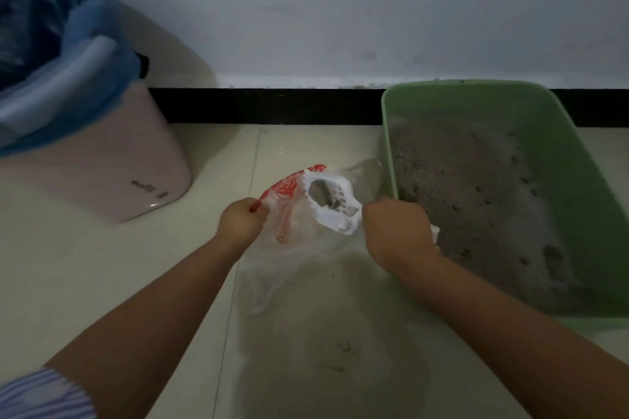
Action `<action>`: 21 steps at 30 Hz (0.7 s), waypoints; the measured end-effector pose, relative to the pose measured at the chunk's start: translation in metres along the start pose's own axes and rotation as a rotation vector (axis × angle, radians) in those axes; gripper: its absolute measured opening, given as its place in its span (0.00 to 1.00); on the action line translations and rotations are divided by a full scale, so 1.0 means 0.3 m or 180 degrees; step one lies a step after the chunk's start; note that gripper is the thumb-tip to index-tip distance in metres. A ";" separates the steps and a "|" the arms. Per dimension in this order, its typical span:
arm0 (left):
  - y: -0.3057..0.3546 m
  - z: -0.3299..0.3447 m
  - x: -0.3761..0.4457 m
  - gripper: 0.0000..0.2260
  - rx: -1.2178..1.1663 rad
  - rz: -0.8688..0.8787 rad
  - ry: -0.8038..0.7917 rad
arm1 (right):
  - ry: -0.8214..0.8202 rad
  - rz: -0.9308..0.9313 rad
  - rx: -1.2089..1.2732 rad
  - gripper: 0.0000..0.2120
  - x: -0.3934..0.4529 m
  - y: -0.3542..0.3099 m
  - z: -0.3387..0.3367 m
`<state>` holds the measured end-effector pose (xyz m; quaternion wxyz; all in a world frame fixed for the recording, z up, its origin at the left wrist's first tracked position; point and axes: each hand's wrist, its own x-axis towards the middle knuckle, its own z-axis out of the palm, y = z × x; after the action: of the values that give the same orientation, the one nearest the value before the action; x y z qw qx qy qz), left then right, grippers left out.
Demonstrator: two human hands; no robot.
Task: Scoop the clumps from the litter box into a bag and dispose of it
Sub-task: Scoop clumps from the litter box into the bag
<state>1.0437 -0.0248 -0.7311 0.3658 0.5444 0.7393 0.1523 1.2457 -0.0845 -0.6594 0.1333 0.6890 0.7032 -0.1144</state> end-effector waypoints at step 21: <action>0.228 0.249 -0.190 0.11 0.1092 0.4553 0.0153 | -0.0147 0.1329 0.0537 0.21 -0.175 0.553 -0.096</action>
<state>1.1519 -0.0654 -0.7183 0.0703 0.9398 0.2247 0.2477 1.4115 -0.1197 -0.6103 0.1120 0.8254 0.5301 -0.1584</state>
